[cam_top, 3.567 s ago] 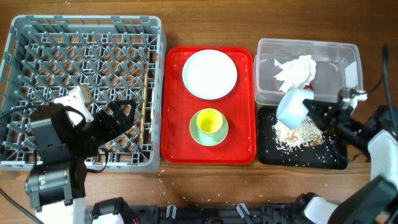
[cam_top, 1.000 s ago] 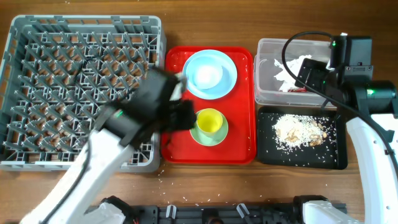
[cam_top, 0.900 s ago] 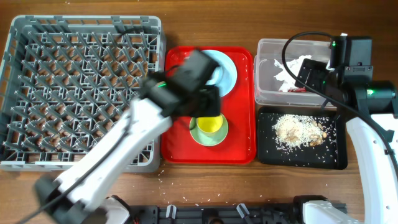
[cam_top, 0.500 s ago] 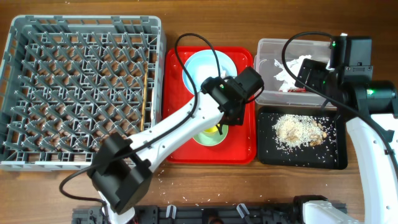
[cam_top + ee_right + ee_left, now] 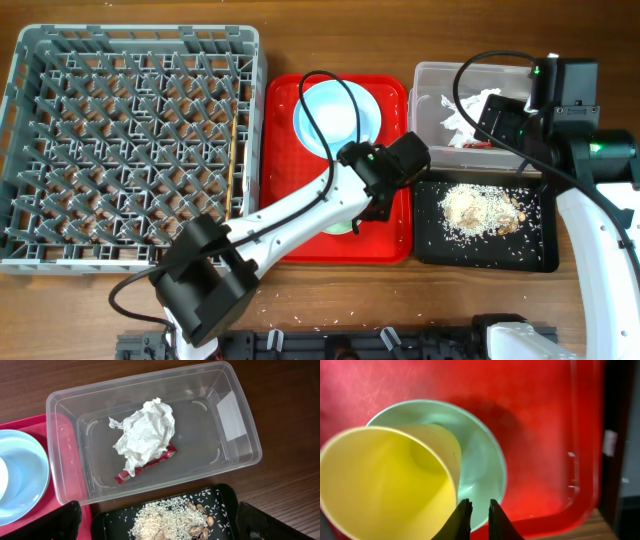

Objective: Sort waste into correct bins and load items into the dishwasher rack
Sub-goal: 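Reach the left gripper to the yellow cup and grasp it, then carry the yellow cup left and place it in the grey rack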

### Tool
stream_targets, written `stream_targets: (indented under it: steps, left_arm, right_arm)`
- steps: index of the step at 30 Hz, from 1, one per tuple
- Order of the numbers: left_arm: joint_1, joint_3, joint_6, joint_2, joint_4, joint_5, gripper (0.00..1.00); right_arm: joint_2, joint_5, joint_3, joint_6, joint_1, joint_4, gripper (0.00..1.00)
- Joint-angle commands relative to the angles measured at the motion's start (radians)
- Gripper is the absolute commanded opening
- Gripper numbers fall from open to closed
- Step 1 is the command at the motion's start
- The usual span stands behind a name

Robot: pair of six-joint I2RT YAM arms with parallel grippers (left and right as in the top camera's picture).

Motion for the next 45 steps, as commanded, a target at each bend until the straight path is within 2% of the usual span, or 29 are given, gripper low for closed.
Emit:
stream_targets:
  steps: [1,4,8,9,10,12,16,20,22,29,33,36,39,41,43,45]
  left_arm:
    - [0.002,-0.043,-0.006,0.012,0.021,-0.035,0.13]
    - [0.001,-0.042,-0.006,0.012,0.022,-0.034,0.07]
    - [0.001,0.051,0.003,-0.029,-0.038,-0.013,0.08]
    - [0.002,0.059,0.005,-0.052,-0.039,-0.016,0.12]
    - [0.003,0.059,0.005,-0.067,-0.048,-0.053,0.22]
    - [0.003,0.054,0.005,-0.066,-0.07,-0.119,0.35]
    - [0.007,-0.039,0.001,-0.061,-0.03,-0.176,0.34]
    - [0.005,-0.092,0.001,-0.061,0.013,-0.131,0.18]
    - [0.005,-0.092,0.001,-0.061,0.01,-0.131,0.06]
    - [0.006,-0.075,0.002,-0.077,-0.006,-0.185,0.04]
    - [0.038,0.071,0.01,-0.166,-0.092,-0.192,0.04]
    - [0.13,0.192,0.097,-0.256,-0.16,-0.076,0.04]
    - [0.322,0.238,0.168,-0.331,-0.117,0.08,0.04]
    - [0.513,0.24,0.237,-0.346,0.001,0.364,0.04]
    - [0.706,0.24,0.239,-0.313,0.136,0.688,0.04]
    - [0.853,0.24,0.228,-0.254,0.278,0.95,0.04]
  right_arm:
    - [-0.011,0.018,0.001,0.016,-0.004,0.002,1.0]
    - [-0.011,0.018,0.001,0.016,-0.004,0.002,1.0]
    - [-0.011,0.018,0.001,0.016,-0.004,0.002,1.0]
    - [-0.011,0.018,0.001,0.016,-0.004,0.002,1.0]
    - [-0.011,0.018,0.001,0.016,-0.004,0.002,1.0]
    - [-0.011,0.018,0.001,0.016,-0.004,0.002,1.0]
    - [-0.011,0.018,0.001,0.016,-0.004,0.002,1.0]
    - [-0.011,0.018,0.001,0.016,-0.004,0.002,1.0]
    - [-0.011,0.018,0.001,0.016,-0.004,0.002,1.0]
    - [-0.011,0.018,0.001,0.016,-0.004,0.002,1.0]
    - [-0.011,0.018,0.001,0.016,-0.004,0.002,1.0]
    - [-0.011,0.018,0.001,0.016,-0.004,0.002,1.0]
    - [-0.011,0.018,0.001,0.016,-0.004,0.002,1.0]
    - [-0.011,0.018,0.001,0.016,-0.004,0.002,0.99]
    - [-0.011,0.018,0.001,0.016,-0.004,0.002,1.0]
    - [-0.011,0.018,0.001,0.016,-0.004,0.002,1.0]
